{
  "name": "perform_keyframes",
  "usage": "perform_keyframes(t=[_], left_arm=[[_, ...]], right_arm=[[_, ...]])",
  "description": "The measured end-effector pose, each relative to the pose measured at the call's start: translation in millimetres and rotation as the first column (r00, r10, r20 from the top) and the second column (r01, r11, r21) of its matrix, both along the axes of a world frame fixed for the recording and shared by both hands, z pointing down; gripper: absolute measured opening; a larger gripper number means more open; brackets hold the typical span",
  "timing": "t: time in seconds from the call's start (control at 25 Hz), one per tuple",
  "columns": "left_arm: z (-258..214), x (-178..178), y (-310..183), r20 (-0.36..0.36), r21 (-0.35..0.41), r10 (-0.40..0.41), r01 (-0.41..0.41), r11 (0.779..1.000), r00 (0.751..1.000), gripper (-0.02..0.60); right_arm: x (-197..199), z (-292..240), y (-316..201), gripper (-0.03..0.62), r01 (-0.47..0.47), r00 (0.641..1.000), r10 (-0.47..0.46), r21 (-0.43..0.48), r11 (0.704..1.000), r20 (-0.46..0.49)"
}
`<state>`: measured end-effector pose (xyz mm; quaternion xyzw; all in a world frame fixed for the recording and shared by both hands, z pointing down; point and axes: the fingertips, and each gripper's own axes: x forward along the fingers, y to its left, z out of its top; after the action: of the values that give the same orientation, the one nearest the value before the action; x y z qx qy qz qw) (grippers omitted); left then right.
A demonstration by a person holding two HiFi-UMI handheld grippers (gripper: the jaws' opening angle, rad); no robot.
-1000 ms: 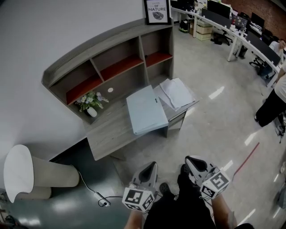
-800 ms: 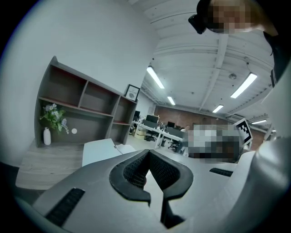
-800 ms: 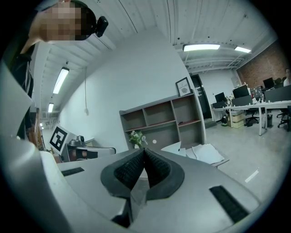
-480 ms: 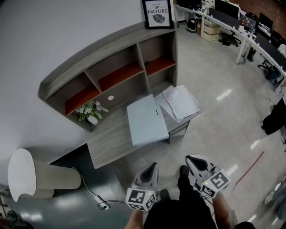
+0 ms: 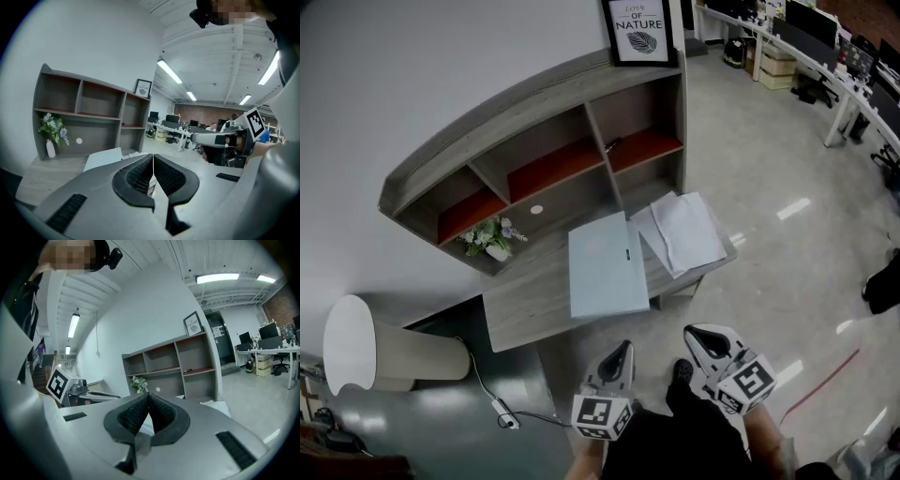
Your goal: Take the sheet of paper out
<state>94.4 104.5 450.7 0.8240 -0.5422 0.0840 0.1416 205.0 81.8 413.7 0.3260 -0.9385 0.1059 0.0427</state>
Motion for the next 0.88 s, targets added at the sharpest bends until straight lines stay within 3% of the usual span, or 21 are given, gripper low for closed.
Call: perform_keyframes(t=[0.2,0.44,0.88], left_arm=[[20.8,15.8,-13.9,0.061,-0.023,-0.055,0.057,0.998,0.997,0.014],[44.0,18.1,-23.7,0.123,-0.049,-0.099,0.106,0.993,0.987,0.014],[88.5,0.7,-47.5,0.250,-0.079,-0.085,0.107,0.991,0.965,0.068]], right_arm=[[8.3,8.2,-16.0,0.011,0.070,0.998,-0.070,-0.006,0.998,-0.004],[17.9,20.2,-26.4,0.011,0.086,0.996,-0.086,-0.044,0.995,0.004],[11.4,40.2,-30.3,0.011,0.090,0.996,-0.091,-0.080,0.993,-0.006]])
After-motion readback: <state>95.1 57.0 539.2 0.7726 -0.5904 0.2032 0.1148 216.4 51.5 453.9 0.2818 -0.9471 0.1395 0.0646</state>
